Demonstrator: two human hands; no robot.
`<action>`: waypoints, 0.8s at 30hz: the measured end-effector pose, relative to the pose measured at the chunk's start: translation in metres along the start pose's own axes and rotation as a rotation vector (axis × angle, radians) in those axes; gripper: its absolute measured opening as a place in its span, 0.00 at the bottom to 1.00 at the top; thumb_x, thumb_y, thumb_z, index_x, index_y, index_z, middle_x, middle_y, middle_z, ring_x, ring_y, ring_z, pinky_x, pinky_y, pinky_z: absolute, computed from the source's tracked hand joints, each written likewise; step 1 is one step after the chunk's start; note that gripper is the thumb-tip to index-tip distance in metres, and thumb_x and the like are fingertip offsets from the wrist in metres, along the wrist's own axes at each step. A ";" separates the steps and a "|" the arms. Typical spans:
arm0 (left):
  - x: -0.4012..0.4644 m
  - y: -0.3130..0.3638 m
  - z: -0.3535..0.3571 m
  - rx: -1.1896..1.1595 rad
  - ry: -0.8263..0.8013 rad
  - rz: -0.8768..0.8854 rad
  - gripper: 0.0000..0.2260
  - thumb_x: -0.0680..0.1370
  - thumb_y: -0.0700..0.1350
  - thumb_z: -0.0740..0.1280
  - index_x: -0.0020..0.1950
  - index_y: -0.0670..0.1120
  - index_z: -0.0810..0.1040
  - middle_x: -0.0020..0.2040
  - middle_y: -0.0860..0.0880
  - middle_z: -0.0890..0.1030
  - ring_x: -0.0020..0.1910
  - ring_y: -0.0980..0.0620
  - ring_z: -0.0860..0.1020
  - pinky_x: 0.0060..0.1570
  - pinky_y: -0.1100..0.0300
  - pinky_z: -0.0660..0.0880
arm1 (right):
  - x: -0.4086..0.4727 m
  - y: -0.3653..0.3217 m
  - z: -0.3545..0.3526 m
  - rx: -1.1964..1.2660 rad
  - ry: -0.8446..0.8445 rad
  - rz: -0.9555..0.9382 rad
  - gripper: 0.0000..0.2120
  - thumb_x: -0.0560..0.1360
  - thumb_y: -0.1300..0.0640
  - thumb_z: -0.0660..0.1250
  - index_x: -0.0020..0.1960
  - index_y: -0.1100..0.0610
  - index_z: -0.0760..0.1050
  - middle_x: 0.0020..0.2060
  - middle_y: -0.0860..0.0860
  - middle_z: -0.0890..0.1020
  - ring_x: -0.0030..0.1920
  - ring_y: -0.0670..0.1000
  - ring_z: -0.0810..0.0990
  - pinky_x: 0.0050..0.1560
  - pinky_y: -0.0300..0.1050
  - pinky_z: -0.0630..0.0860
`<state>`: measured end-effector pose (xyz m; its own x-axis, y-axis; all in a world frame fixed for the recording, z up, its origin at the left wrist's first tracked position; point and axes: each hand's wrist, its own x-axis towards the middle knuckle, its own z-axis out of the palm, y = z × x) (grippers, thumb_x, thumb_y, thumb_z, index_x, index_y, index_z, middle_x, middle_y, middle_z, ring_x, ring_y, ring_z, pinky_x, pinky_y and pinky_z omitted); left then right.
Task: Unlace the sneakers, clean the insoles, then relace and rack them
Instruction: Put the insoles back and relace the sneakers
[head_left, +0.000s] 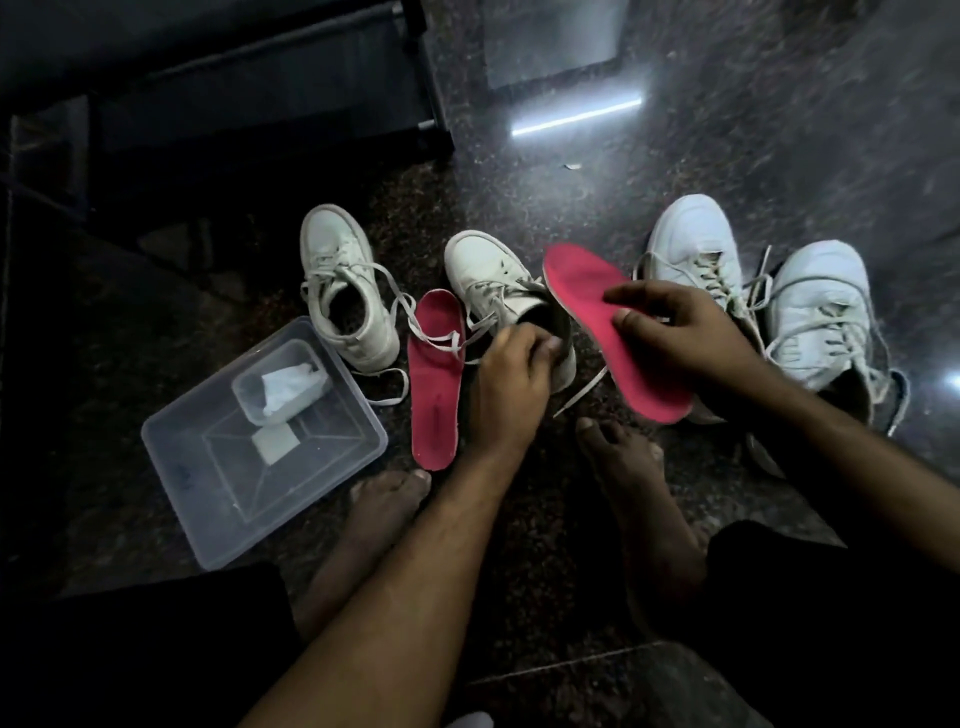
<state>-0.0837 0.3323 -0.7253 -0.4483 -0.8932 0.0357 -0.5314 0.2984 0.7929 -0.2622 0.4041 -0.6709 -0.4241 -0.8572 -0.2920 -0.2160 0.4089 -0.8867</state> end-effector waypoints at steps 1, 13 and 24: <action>0.006 0.000 -0.003 -0.001 0.054 0.013 0.04 0.79 0.43 0.67 0.47 0.43 0.79 0.46 0.45 0.79 0.45 0.46 0.77 0.45 0.46 0.75 | -0.001 -0.001 -0.004 0.019 -0.010 0.009 0.12 0.79 0.63 0.66 0.62 0.58 0.79 0.50 0.46 0.83 0.41 0.34 0.79 0.43 0.27 0.73; 0.071 -0.006 -0.032 0.190 -0.053 -0.145 0.17 0.66 0.48 0.72 0.54 0.47 0.86 0.47 0.44 0.85 0.45 0.45 0.83 0.48 0.51 0.80 | 0.009 -0.058 -0.033 -0.528 -0.656 0.028 0.11 0.78 0.61 0.67 0.57 0.52 0.83 0.51 0.42 0.85 0.52 0.39 0.81 0.53 0.25 0.72; 0.068 0.005 -0.042 0.324 -0.150 0.026 0.11 0.75 0.46 0.71 0.54 0.46 0.76 0.41 0.42 0.81 0.42 0.40 0.80 0.37 0.57 0.65 | 0.032 -0.072 0.023 -0.576 -0.402 0.147 0.11 0.76 0.60 0.64 0.54 0.55 0.84 0.49 0.56 0.86 0.50 0.54 0.84 0.55 0.49 0.79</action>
<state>-0.0865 0.2592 -0.6935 -0.5522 -0.8319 -0.0554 -0.7079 0.4327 0.5583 -0.2403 0.3404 -0.6247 -0.1516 -0.7841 -0.6018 -0.6582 0.5343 -0.5304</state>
